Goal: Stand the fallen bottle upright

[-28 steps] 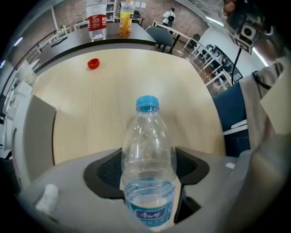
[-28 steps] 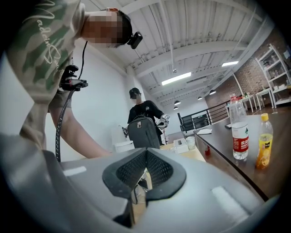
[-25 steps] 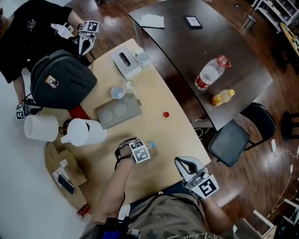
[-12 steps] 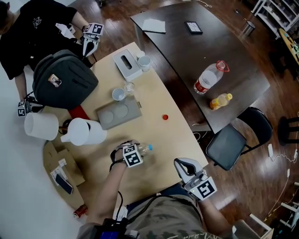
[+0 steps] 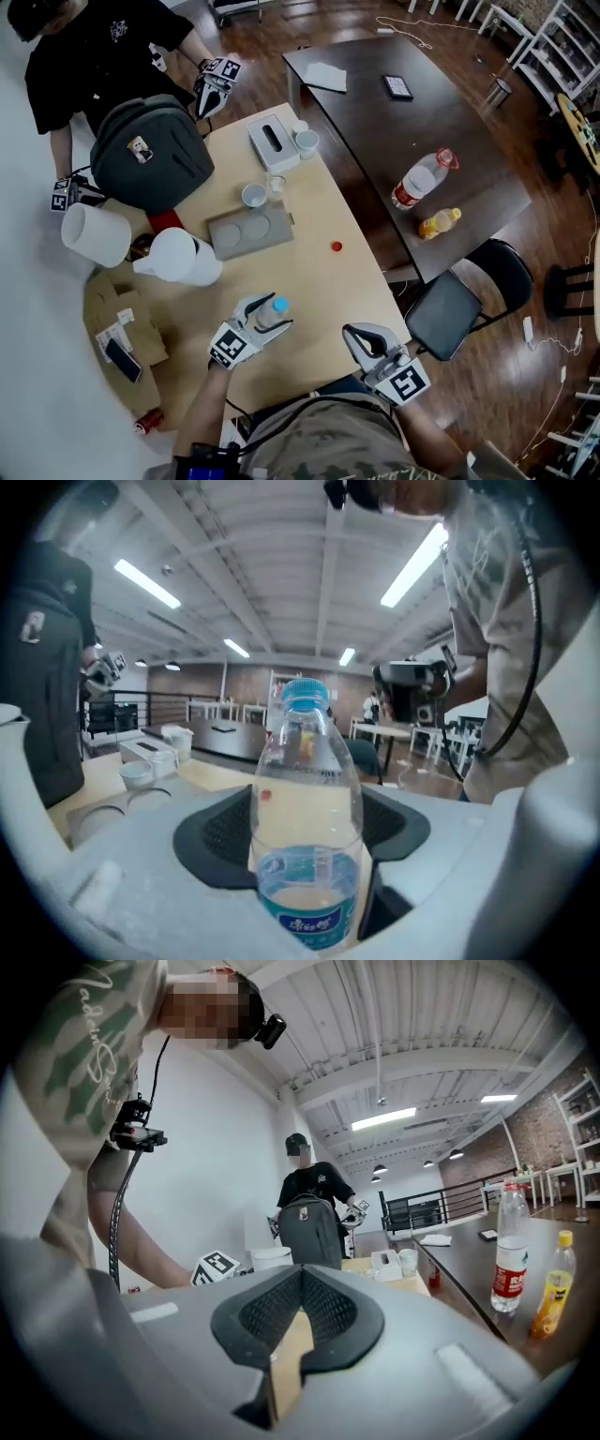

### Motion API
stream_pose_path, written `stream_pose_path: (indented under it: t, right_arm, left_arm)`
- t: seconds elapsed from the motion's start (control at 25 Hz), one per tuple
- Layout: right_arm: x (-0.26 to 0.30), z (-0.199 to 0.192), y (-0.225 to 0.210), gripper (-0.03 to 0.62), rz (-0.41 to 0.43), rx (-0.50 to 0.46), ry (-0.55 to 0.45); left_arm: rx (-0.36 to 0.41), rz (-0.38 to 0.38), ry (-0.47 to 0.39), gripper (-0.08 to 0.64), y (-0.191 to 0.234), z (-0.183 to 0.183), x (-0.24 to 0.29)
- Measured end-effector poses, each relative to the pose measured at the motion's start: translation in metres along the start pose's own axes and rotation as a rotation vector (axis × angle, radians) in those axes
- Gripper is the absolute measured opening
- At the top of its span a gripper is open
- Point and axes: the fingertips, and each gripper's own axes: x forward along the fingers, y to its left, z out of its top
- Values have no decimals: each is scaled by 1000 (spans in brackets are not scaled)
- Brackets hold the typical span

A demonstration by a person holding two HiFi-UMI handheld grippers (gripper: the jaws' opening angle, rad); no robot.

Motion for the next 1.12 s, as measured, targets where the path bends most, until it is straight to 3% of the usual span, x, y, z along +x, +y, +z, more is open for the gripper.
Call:
stream_pose_path:
  t: [0.08, 0.2, 0.28, 0.52, 0.8, 1.12]
  right_arm:
    - [5, 4, 21, 4, 35, -14, -1]
    - [9, 0, 46, 4, 52, -39, 29]
    - [12, -2, 62, 4, 61, -46, 44]
    - [9, -5, 101, 3, 113, -58, 71]
    - [-5, -15, 110, 3, 84, -101, 109]
    - [-17, -22, 121, 4, 78, -113, 136]
  left_arm:
    - [-35, 31, -104, 319, -3, 9, -22]
    - [-73, 32, -159, 319, -12, 8, -32]
    - [-54, 37, -186, 319, -16, 6, -32]
    - [-12, 37, -218, 319, -21, -3, -34]
    - [-36, 34, -191, 319, -16, -43, -35]
    - [-53, 54, -261, 322, -33, -49, -55]
